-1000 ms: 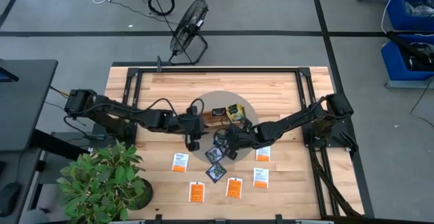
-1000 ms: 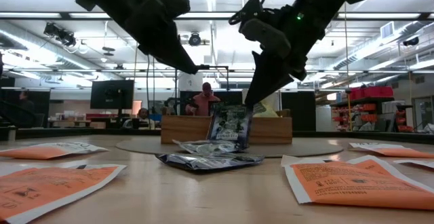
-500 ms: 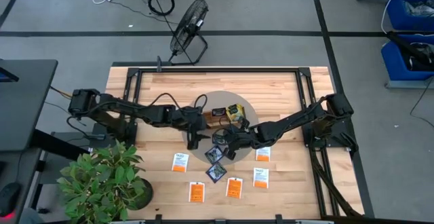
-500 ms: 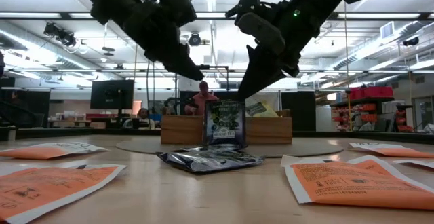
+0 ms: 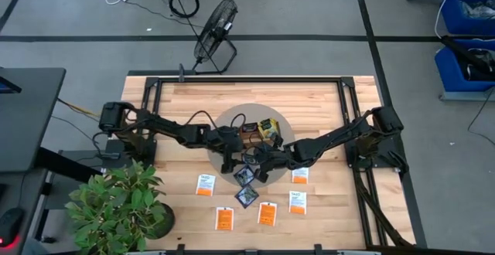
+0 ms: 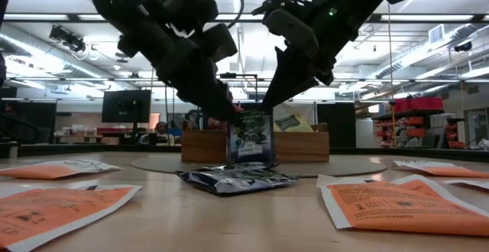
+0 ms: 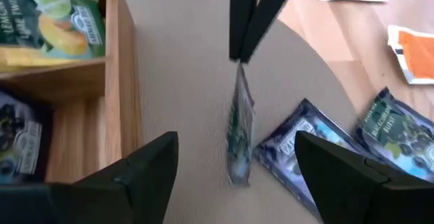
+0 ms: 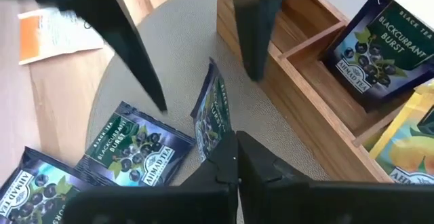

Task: Pick & Place Tea
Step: Put the violet tea bag into the middle section of the wooden organizer

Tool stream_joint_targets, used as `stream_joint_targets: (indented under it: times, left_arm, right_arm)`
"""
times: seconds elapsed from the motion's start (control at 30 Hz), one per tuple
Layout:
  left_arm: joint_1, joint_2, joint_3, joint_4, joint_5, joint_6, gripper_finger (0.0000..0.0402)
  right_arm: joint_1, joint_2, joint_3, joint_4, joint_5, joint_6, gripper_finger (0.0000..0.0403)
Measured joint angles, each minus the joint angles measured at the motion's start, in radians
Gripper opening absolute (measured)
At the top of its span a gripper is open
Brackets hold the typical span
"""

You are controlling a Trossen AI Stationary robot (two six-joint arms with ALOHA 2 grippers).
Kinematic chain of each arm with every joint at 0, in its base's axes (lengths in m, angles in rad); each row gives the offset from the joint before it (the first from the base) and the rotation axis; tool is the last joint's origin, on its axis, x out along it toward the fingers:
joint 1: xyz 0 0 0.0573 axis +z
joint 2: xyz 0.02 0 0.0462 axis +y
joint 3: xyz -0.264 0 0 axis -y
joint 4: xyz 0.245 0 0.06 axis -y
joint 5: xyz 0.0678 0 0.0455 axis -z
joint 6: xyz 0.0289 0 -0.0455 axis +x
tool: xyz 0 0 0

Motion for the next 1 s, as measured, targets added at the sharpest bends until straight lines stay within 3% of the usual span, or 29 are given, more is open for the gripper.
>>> stream_joint_targets:
  times: [0.17, 0.3, 0.47, 0.7, 1.0]
  left_arm:
    - [0.001, 0.017, 0.000, 0.015, -0.005, 0.008, 0.0282]
    - [0.001, 0.017, 0.000, 0.018, -0.005, 0.004, 0.0244]
    - [0.001, 0.017, 0.000, 0.018, -0.006, 0.004, 0.0165]
    - [0.001, 0.017, 0.000, 0.016, 0.014, 0.012, 0.0021]
    - [-0.021, 0.011, 0.000, 0.014, 0.015, 0.025, 0.0004]
  right_arm:
    - [0.002, 0.000, 0.000, -0.001, 0.000, -0.007, 0.0000]
    - [0.002, 0.000, 0.000, -0.002, 0.000, -0.011, 0.0000]
    - [0.002, 0.000, 0.000, -0.001, 0.000, -0.016, 0.0000]
    - [0.002, 0.000, 0.000, 0.002, 0.000, -0.029, 0.0000]
    - [0.006, -0.052, 0.000, 0.005, -0.047, -0.132, 0.0037]
